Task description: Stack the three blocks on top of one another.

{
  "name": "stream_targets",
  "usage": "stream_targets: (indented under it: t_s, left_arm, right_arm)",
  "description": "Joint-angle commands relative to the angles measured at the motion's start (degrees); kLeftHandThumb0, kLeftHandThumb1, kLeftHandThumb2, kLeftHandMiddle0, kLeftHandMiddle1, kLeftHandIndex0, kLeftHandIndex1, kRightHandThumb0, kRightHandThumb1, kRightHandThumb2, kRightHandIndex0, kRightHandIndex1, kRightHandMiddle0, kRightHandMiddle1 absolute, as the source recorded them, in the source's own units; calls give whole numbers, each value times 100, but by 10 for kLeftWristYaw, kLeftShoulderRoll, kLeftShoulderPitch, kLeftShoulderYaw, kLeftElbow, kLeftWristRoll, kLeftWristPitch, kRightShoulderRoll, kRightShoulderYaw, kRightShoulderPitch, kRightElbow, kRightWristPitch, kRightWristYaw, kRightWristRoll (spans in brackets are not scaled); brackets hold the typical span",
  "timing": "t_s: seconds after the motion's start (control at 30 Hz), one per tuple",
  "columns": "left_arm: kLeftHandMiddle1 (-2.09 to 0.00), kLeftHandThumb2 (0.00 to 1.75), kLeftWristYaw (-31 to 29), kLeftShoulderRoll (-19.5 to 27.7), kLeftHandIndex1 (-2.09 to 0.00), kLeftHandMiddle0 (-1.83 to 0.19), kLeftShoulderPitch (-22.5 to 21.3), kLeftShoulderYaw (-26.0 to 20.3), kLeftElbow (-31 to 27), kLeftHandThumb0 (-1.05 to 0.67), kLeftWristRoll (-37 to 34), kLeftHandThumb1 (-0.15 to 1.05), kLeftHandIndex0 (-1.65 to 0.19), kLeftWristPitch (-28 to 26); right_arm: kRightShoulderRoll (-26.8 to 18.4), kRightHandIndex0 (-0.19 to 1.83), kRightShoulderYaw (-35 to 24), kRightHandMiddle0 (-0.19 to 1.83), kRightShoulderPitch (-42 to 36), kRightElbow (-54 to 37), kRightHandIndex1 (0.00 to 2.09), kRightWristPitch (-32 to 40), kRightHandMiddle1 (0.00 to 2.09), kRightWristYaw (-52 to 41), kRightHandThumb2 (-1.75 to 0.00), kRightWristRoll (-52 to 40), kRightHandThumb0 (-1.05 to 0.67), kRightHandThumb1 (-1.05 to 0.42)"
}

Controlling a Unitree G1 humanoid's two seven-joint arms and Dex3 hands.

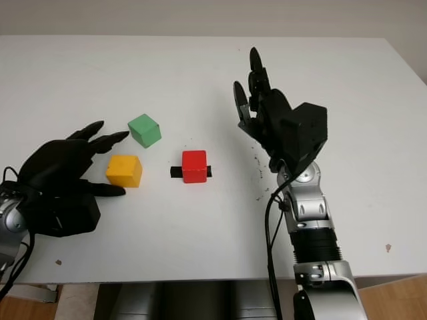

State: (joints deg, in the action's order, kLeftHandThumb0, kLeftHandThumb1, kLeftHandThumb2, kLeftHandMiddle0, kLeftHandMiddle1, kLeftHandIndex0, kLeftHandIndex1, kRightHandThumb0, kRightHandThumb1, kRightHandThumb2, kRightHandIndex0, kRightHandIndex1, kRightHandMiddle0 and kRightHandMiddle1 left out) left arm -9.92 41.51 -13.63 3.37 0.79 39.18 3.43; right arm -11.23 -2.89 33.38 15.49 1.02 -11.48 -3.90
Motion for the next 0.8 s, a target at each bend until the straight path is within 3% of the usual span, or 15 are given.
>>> stream_targets:
  t_s: [0.0, 0.27, 0.37, 0.57, 0.77]
  left_arm:
    - [-6, 6, 7, -5, -10, -5, -8, 8, 2, -76, 3, 98, -34, 4]
    - [-7, 6, 0, -11, -19, -10, -2, 8, -6, -74, -12, 99, -47, 1]
    - [-6, 5, 3, -14, -67, -14, 2, 4, -7, -68, -23, 99, -32, 5]
    - [-6, 10, 51, -15, -137, -24, 9, -3, 9, -42, -39, 104, -22, 49]
    - [-6, 10, 64, -19, -162, -25, 15, -8, 0, -43, -45, 105, -14, 47]
  right_arm:
    - [-3, -18, 2, -18, -3, -11, 3, 0, 1, 2, -67, 6, -66, -105]
    - [2, -18, -2, -19, -6, -22, 3, 11, 1, 5, -66, 4, -65, -105]
    - [0, -19, -1, -19, -6, -24, 4, 10, 0, 6, -65, 7, -66, -105]
    - [-1, -19, 2, -19, -5, -28, 4, 19, 2, 7, -65, 13, -66, -105]
    - [0, -19, 3, -18, -6, -28, 4, 19, 3, 11, -62, 17, -67, -105]
